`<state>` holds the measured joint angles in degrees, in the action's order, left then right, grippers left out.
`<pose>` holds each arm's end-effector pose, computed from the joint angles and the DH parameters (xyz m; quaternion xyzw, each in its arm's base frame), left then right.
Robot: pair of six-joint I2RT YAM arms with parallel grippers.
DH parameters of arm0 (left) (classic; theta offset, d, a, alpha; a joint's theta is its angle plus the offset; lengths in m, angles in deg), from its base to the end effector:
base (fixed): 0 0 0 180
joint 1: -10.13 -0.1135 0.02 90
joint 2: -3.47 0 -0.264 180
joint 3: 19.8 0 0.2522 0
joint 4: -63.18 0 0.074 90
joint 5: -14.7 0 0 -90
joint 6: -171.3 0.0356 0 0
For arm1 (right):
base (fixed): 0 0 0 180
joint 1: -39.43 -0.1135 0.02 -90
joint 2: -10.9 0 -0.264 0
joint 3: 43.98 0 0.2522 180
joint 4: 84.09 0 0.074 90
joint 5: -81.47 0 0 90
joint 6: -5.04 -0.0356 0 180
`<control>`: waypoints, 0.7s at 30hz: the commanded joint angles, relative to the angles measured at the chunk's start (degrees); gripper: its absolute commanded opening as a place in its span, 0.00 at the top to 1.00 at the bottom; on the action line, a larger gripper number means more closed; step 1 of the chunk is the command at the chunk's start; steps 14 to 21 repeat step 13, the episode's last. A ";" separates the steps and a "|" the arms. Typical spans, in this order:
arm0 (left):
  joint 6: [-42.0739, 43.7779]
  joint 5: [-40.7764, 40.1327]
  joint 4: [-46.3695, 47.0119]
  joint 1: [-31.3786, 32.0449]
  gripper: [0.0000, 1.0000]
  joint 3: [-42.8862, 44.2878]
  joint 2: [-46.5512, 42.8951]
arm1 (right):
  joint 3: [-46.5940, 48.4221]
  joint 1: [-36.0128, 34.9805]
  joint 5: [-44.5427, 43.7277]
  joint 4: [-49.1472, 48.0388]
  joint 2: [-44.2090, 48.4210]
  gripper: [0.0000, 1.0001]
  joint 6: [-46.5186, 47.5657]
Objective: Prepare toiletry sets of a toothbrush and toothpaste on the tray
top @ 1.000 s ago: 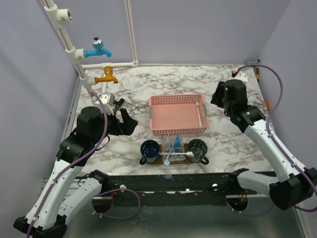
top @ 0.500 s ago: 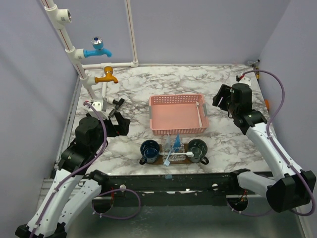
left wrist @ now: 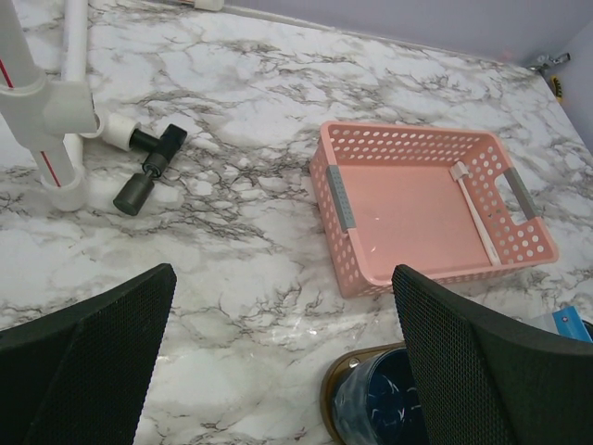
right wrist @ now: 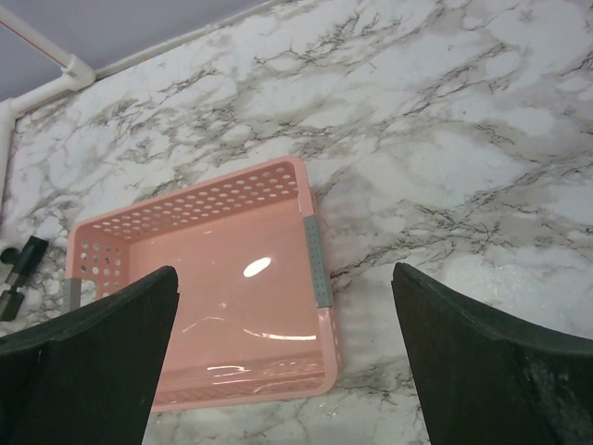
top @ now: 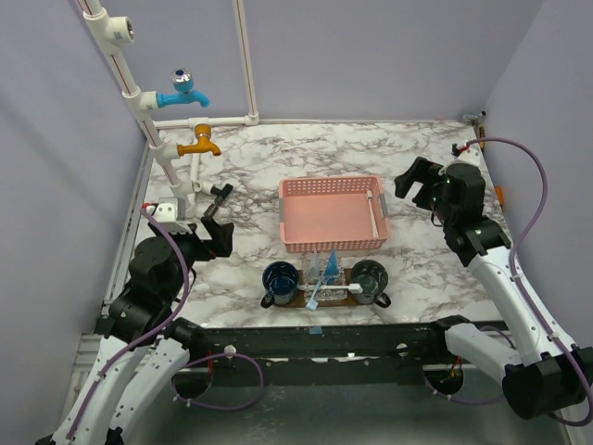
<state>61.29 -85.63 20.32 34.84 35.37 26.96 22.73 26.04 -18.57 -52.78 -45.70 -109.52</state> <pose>0.0930 -0.0358 0.3300 -0.0256 0.7712 -0.1762 0.6112 0.2200 0.0460 0.3387 0.1292 0.8132 0.1147 0.5557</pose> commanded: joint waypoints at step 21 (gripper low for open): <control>0.84 -1.80 2.19 -0.36 0.01 -0.80 0.65 | -0.71 0.23 -0.02 0.16 3.02 0.00 -1.62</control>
